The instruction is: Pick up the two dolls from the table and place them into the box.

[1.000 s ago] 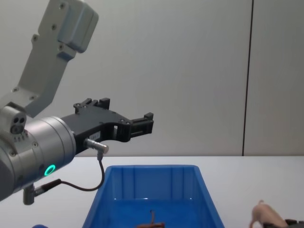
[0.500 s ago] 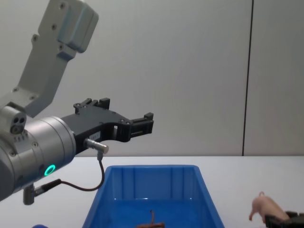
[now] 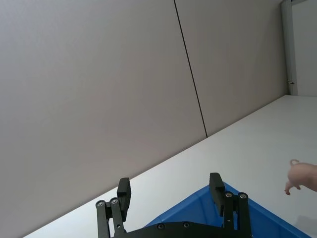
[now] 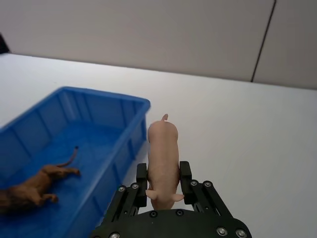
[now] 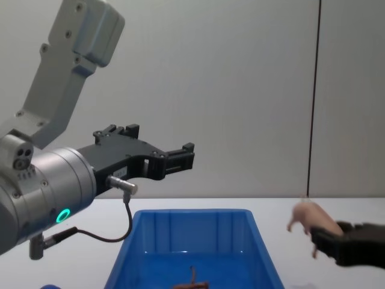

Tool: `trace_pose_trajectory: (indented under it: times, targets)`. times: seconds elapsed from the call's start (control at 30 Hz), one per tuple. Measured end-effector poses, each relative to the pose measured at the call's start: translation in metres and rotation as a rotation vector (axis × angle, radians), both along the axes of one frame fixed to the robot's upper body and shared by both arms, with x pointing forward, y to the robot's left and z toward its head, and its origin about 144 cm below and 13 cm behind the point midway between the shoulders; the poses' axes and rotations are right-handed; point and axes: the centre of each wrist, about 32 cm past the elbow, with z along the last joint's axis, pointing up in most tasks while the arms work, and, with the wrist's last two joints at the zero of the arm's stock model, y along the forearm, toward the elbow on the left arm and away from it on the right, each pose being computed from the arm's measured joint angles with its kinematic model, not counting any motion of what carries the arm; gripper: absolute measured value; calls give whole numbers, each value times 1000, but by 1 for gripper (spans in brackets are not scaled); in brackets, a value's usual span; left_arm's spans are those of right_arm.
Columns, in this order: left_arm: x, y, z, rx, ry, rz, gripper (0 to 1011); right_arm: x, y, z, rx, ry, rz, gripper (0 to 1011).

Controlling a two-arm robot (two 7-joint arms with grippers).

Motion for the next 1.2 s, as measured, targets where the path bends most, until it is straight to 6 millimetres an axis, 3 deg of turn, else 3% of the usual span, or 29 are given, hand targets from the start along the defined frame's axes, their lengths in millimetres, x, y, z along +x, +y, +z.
trace_pose_trajectory:
  times: [0.37,0.7,1.2]
  targets:
    - [0,0,0,0,0,0,1001,12,8,10,42,-93,138,369]
    - [0,0,0,0,0,0,1001,36,26,14,87,-112,283,383]
    - [0,0,0,0,0,0,1001,61,41,16,102,-54,318,823]
